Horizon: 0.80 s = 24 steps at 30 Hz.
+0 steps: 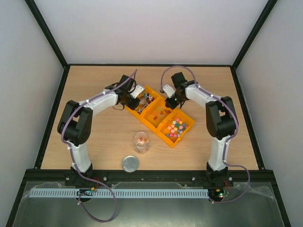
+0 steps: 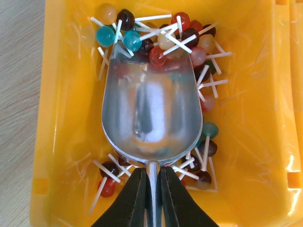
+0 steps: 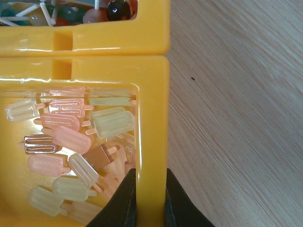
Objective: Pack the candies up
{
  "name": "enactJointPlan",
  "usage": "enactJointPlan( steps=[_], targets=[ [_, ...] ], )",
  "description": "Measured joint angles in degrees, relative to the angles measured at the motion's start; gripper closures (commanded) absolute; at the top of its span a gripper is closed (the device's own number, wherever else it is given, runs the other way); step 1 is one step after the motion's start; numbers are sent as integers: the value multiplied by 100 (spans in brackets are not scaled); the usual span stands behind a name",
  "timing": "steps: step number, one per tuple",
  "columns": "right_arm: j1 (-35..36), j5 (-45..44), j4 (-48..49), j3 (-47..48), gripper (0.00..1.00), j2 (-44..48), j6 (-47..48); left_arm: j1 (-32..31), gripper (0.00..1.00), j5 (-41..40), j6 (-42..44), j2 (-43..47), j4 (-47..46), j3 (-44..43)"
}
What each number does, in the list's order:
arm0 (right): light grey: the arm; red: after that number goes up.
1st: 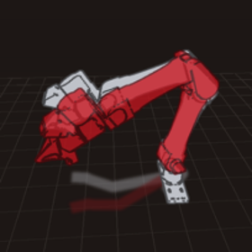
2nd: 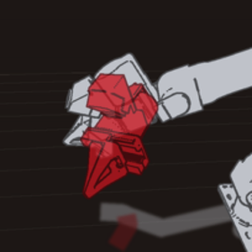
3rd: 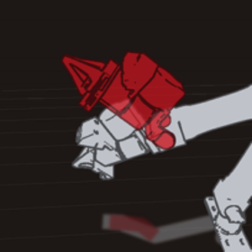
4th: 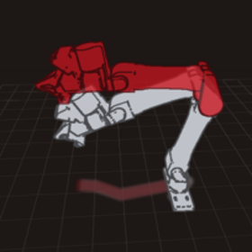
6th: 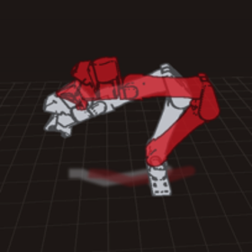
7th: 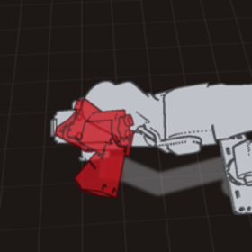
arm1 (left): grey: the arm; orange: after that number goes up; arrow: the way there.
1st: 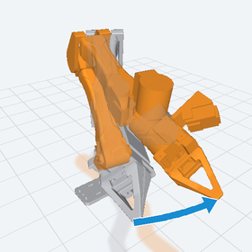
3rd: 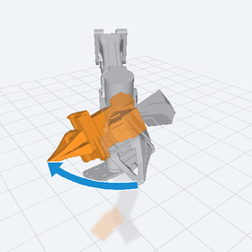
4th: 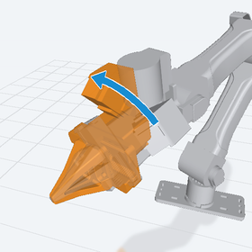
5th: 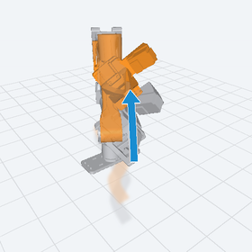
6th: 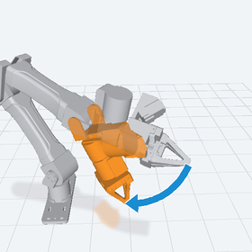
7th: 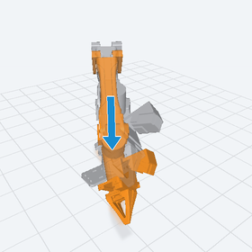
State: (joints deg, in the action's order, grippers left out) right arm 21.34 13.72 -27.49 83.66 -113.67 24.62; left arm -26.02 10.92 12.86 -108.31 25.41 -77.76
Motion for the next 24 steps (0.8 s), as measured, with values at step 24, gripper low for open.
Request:
enactJointPlan(
  steps=[24],
  targets=[
    [-28, 37, -42, 0, 99, 0, 59, 525, 98, 997, 85, 859, -2413, 2192]
  ],
)
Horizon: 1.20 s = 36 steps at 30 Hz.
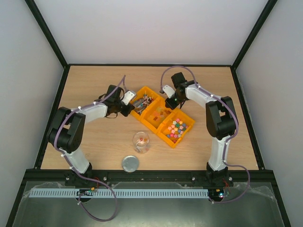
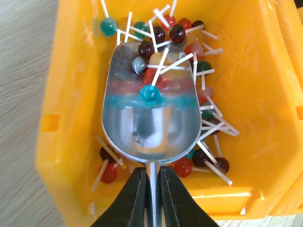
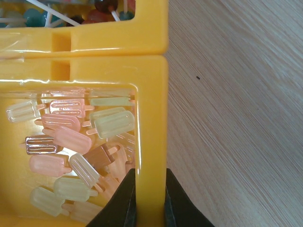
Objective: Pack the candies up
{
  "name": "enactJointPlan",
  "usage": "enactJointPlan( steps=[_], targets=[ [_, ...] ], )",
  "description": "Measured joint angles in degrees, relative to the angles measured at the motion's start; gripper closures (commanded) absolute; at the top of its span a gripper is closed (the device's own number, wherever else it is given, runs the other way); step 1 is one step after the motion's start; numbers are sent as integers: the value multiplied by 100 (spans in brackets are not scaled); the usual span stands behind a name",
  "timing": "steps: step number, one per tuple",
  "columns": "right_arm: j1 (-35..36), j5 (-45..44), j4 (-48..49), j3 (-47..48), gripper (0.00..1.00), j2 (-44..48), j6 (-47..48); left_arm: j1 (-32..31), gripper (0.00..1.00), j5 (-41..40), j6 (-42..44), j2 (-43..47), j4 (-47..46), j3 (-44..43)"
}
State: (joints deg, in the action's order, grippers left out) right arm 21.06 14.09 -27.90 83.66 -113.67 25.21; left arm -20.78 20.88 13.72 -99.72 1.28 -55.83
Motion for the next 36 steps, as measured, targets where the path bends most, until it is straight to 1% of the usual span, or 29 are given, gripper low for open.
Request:
enactJointPlan(
  steps=[8, 12, 13, 16, 24, 32, 36],
  targets=[
    [-11, -13, -7, 4, 98, 0, 0, 225, 98, 334, -2, 258, -245, 229],
    [-11, -35, -9, 7, 93, 0, 2, 289, 98, 520, 31, 459, -380, 393],
    [-11, -37, -9, 7, 91, 0, 4, 319, 98, 566, 39, 509, -417, 428],
    [-11, -52, -11, 7, 80, 0, 4, 437, 98, 684, 46, 581, -485, 481],
    [-35, -186, -57, 7, 64, 0, 72, 693, 98, 990, 138, 811, -654, 791],
    [-39, -236, -96, 7, 40, 20, 149, 914, 98, 1285, 195, 1235, -817, 1045],
    [-44, -234, -105, 7, 29, 81, 166, 1001, 98, 1447, 260, 1506, -813, 1167]
  ],
)
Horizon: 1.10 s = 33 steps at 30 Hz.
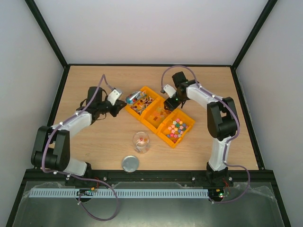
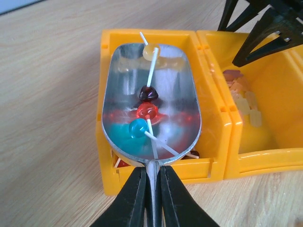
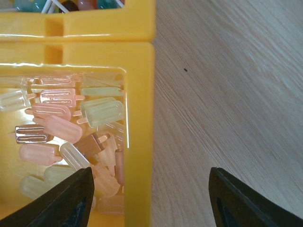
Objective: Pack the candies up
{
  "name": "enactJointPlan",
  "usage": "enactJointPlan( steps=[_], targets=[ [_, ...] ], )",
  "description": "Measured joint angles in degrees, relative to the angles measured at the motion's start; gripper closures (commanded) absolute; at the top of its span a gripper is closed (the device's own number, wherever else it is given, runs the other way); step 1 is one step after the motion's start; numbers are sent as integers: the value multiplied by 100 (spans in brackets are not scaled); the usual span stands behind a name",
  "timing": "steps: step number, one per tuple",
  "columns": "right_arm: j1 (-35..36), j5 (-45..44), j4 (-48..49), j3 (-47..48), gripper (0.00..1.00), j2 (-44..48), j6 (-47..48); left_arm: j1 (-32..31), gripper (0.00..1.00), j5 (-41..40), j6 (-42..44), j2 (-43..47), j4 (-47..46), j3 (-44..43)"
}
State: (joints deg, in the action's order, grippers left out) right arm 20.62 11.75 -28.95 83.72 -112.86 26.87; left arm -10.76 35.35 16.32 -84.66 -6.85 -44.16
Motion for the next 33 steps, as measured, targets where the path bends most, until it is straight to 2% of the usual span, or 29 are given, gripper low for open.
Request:
enactJointPlan(
  steps=[4, 12, 16, 22, 28, 33],
  targets=[
    [-2, 4, -66, 42, 20, 68, 0, 87, 98, 184, 260, 389, 240, 4],
    [-44, 28, -125, 101, 15, 210, -7, 339, 98, 632, 1082, 1478, 1207, 11],
    [-52, 39, -146, 118, 1, 225, -9, 428, 98, 881, 1467, 1950, 1832, 11],
    [-55, 59, -203, 140, 1, 229, -15, 511, 98, 1152, 2345, 2455, 3134, 2],
    [-57, 83, -282, 162, 1, 328, -15, 560, 98, 1176, 3707, 3010, 4822, -197],
    [-59, 90, -293, 162, 1, 494, -22, 560, 98, 1132, 4564, 3338, 5847, -319]
  ],
)
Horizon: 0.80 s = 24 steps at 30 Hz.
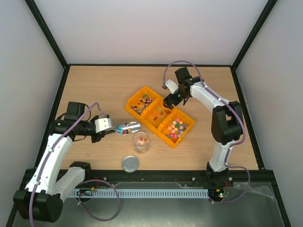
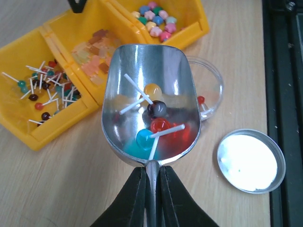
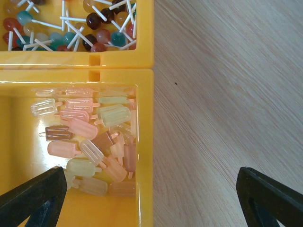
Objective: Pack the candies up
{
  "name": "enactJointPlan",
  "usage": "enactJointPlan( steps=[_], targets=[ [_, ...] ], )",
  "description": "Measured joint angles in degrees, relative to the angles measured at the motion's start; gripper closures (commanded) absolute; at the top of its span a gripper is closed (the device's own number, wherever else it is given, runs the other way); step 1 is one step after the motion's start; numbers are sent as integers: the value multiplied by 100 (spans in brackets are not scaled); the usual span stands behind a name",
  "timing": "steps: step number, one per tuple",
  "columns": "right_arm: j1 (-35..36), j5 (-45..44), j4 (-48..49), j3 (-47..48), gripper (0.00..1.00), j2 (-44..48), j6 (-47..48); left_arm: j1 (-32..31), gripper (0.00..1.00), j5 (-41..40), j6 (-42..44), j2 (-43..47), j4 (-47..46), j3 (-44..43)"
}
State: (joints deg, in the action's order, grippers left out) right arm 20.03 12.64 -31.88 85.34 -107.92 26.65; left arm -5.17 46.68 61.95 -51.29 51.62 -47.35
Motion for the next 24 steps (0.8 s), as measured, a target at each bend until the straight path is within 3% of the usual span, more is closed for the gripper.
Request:
enactJointPlan(
  steps=[12, 24],
  targets=[
    [-7, 39, 0, -125, 1, 116, -63, -79, 98, -450, 1036, -81, 1340, -352],
    [-9, 39, 2, -168, 1, 122, -125, -981, 98, -1130, 699, -304, 1349, -481]
  ],
)
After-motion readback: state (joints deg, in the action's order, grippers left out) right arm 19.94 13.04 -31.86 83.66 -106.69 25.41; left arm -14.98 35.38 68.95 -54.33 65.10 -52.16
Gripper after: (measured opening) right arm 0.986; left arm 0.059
